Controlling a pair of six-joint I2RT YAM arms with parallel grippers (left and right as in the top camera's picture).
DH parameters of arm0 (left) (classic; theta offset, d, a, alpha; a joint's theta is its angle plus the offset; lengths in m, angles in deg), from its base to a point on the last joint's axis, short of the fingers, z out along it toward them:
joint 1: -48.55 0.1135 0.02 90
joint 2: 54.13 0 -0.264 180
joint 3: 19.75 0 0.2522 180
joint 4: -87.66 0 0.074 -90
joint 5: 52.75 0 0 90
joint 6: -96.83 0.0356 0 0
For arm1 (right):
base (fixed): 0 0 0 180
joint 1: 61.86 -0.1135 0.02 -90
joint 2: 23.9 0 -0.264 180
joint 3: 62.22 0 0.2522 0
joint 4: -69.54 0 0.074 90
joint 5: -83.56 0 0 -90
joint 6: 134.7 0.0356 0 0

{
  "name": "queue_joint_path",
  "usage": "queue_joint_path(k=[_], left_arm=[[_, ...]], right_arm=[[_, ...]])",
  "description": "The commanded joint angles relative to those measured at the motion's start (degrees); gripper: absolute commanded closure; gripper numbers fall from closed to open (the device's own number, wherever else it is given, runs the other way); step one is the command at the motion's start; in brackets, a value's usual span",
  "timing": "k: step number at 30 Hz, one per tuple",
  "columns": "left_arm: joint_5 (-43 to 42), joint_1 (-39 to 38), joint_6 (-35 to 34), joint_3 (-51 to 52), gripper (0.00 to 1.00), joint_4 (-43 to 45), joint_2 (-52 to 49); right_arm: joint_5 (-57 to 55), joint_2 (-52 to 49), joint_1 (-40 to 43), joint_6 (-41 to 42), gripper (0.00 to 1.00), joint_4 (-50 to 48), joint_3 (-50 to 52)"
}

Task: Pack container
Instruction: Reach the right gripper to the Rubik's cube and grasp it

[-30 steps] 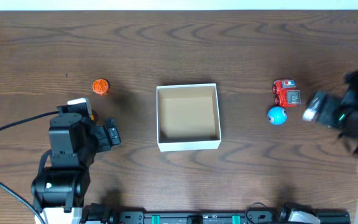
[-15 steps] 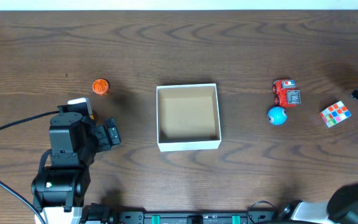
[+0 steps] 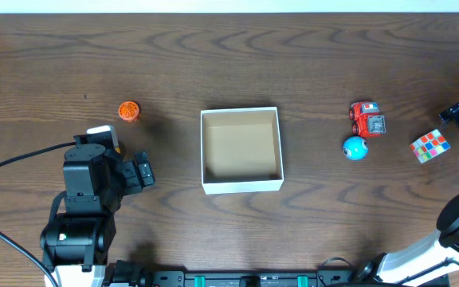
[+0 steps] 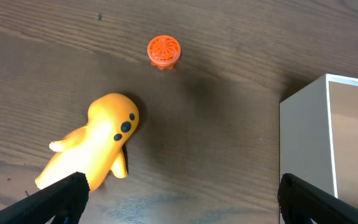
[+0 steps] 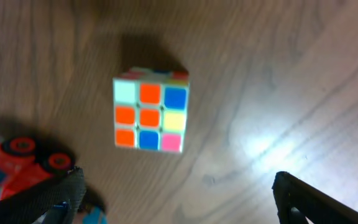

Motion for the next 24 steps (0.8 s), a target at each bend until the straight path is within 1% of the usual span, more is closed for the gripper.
queue_joint_path(k=[1,7,17,24], left_arm=[[0.44,-0.17,0.28,-1.22,0.02,-0.2,0.09],[0.44,-0.17,0.31,-1.22,0.02,-0.15,0.02],[0.44,-0.17,0.31,-1.22,0.02,-0.13,0.02],[0.44,-0.17,0.31,-1.22,0.02,-0.13,0.02]], right_arm=[[-0.96,-1.25,-1.7,1.18,0.01,-1.38,-0.48],[-1.03,-3.32,-3.8,-2.25,0.01,-5.35,0.33],[-0.96,-7.63,-4.13,-2.23,0.01,-11.82,5.9],[-0.98,-7.96,-4.13,-2.21,0.01,-17.11,10.97]])
